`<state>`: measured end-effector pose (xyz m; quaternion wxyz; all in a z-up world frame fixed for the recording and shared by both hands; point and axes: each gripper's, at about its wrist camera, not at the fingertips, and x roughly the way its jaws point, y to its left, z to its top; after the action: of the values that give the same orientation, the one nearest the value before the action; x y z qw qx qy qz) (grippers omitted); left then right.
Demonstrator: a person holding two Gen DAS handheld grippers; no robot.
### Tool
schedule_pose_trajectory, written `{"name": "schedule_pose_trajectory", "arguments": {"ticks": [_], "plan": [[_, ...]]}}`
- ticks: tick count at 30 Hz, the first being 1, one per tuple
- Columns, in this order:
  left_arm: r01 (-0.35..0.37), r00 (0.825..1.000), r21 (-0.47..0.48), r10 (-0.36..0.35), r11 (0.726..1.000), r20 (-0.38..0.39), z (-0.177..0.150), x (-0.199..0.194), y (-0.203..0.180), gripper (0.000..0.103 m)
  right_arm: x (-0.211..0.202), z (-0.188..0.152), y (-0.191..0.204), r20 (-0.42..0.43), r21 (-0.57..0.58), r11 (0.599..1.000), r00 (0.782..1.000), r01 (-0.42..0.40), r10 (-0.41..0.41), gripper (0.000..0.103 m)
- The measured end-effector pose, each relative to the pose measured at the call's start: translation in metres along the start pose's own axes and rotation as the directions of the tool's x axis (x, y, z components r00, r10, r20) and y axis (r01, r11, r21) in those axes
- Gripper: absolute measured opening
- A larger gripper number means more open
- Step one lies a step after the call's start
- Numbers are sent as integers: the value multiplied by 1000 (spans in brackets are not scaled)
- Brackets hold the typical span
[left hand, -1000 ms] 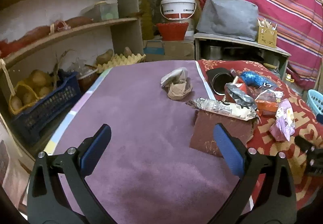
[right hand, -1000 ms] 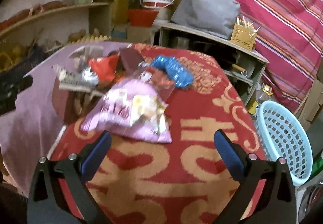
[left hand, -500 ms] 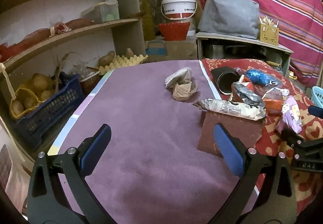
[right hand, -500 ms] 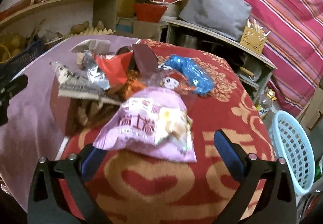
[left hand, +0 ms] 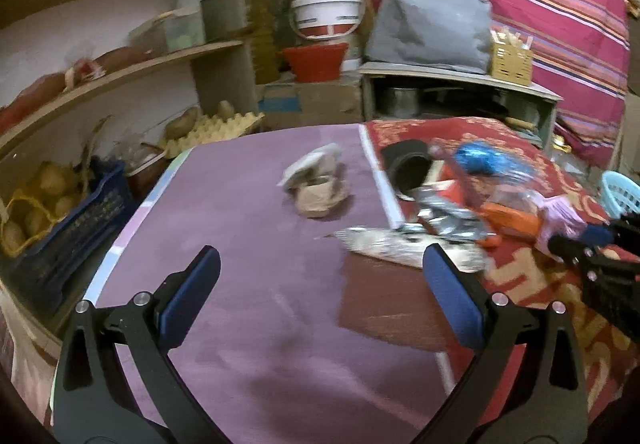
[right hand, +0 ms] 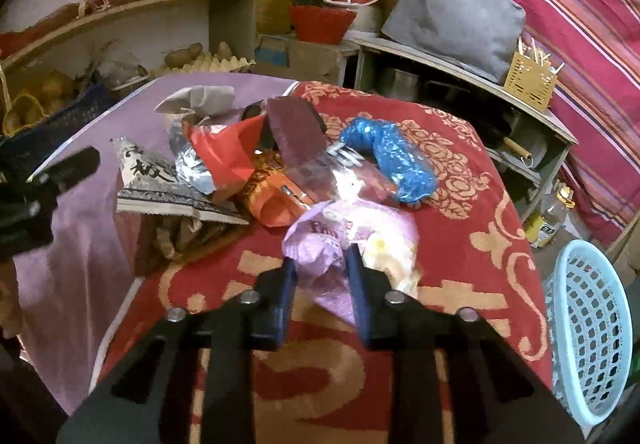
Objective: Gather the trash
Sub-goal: 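Reach the right tool to the pink snack bag and close on it, then lift the pink bag with the right tool while the left tool grasps the orange wrapper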
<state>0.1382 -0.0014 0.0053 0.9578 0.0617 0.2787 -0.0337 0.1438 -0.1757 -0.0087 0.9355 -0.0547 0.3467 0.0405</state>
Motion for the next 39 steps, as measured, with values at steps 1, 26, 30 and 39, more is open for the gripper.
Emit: {"name": "schedule_pose_trajectory", "arguments": {"ticks": [1, 26, 30, 39], "plan": [[14, 1000, 14, -14, 1000, 0, 1, -1, -7, 98, -2, 0, -3, 4, 5, 1000, 1000, -4, 4, 24], [41, 998, 130, -34, 991, -58, -5, 0, -56, 98, -24, -14, -75, 20, 179, 984, 1000, 10, -13, 24], [93, 994, 95, -88, 991, -62, 14, -5, -52, 98, -27, -10, -80, 35, 198, 980, 999, 5, -12, 24], [94, 989, 102, -80, 990, -127, 69, 38, -76, 98, -24, 1, -100, 52, 244, 970, 998, 9, -22, 24]]}}
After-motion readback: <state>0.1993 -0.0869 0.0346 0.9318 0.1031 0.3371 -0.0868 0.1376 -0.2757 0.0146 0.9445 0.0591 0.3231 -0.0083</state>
